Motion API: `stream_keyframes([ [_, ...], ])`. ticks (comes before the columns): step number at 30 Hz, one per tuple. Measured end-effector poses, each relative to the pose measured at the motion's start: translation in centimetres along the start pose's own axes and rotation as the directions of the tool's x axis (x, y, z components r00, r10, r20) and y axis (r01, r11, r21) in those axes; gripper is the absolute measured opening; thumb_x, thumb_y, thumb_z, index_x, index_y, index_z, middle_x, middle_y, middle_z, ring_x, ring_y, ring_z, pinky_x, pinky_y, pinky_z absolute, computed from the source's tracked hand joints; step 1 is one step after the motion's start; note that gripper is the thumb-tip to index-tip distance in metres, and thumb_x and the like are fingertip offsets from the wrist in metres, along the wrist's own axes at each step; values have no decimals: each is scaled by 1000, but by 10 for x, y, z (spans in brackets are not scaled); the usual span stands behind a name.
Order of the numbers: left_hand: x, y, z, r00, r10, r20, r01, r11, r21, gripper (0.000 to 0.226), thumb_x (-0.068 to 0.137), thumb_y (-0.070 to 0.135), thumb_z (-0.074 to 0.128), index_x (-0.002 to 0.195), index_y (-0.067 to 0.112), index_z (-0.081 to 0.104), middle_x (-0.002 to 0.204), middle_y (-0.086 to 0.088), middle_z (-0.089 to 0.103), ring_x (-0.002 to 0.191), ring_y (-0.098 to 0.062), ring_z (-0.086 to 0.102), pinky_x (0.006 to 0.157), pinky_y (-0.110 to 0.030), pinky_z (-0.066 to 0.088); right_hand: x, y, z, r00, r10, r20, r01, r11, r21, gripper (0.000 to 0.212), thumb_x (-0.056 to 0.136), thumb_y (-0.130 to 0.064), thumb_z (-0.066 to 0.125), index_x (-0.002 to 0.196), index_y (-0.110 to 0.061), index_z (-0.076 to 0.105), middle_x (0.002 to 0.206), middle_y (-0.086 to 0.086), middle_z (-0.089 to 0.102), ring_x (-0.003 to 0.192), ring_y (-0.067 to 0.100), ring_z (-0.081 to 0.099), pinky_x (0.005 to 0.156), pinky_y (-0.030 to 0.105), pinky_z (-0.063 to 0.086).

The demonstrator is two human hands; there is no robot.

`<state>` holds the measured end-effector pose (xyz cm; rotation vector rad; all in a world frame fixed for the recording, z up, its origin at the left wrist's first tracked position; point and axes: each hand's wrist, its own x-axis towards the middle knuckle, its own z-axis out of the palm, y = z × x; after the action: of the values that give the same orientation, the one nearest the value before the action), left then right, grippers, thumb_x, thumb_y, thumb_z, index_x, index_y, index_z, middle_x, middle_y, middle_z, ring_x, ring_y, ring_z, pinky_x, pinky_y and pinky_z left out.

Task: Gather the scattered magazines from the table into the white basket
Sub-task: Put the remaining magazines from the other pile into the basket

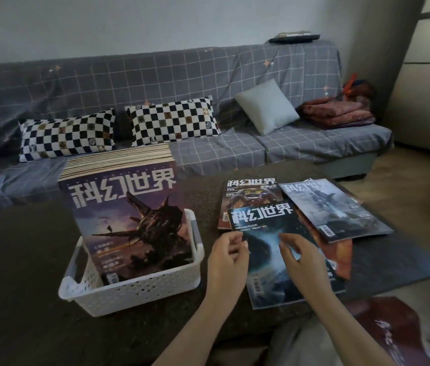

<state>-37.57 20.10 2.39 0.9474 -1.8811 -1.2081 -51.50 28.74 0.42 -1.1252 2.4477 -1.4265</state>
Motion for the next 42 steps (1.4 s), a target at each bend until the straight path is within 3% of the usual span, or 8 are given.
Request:
stream_keyframes([
  [8, 11, -19, 42, 962, -267, 50, 262, 961, 86, 56, 93, 27, 58, 144, 19, 37, 145, -2, 41, 123, -8, 44, 90, -17, 32, 3, 46, -28, 983, 185, -1, -180, 956, -232, 40, 89, -33, 59, 125, -16, 56, 127, 3, 58, 118, 25, 48, 102, 38, 35],
  [12, 16, -23, 45, 922, -377, 82, 380, 925, -24, 68, 89, 23, 66, 146, 12, 31, 133, -8, 56, 97, -8, 56, 74, -19, 45, 1, 49, -29, 975, 220, -35, -223, 961, -162, 44, 87, -34, 62, 126, -13, 55, 123, 3, 60, 117, 26, 45, 101, 38, 36],
  [16, 18, -26, 42, 918, -379, 116, 390, 916, -96, 46, 86, 19, 69, 128, 13, 49, 115, -4, 66, 92, -12, 66, 76, -27, 53, 0, 48, -27, 972, 223, -78, -233, 962, -146, 43, 86, -33, 64, 123, -12, 58, 120, 4, 62, 113, 24, 48, 98, 35, 36],
  [21, 9, -13, 34, 957, -270, 110, 283, 950, -131, 38, 91, 14, 62, 122, 28, 46, 112, 2, 64, 99, -13, 65, 89, -37, 55, -5, 43, -28, 954, 290, -82, -295, 954, -57, 52, 81, -34, 70, 125, -8, 57, 107, 7, 65, 103, 25, 56, 91, 42, 47],
  [25, 5, 1, 17, 984, -157, 90, 171, 970, -173, 43, 91, 8, 61, 127, 26, 46, 115, -2, 66, 104, -15, 65, 97, -42, 51, -8, 34, -35, 944, 323, -59, -318, 944, 85, 51, 81, -36, 70, 125, -12, 57, 101, -1, 62, 86, 13, 57, 69, 26, 44],
  [30, 2, 18, -22, 1000, 1, 26, 4, 983, -183, 41, 91, 6, 60, 112, 40, 48, 110, 5, 68, 99, -3, 64, 84, -17, 50, -4, 6, -44, 964, 264, -33, -244, 924, 293, 36, 83, -31, 68, 115, -15, 63, 98, 0, 71, 91, 18, 66, 84, 42, 53],
  [37, -1, 28, -99, 985, 91, -148, -119, 975, -190, 38, 93, 9, 58, 103, 45, 52, 97, 18, 68, 88, 10, 64, 68, -6, 48, 1, -64, -30, 991, 107, 82, -134, 828, 545, 13, 82, -26, 69, 92, -30, 63, 81, -9, 73, 63, 4, 68, 48, 17, 46],
  [42, -3, 23, -155, 961, 138, -240, -172, 977, -127, 32, 95, 15, 55, 122, 32, 52, 117, 7, 65, 108, -4, 61, 90, -22, 48, 4, -110, 3, 987, 10, 163, -100, 825, 556, 15, 82, -26, 68, 96, -26, 63, 88, -6, 73, 78, 11, 71, 67, 31, 55],
])
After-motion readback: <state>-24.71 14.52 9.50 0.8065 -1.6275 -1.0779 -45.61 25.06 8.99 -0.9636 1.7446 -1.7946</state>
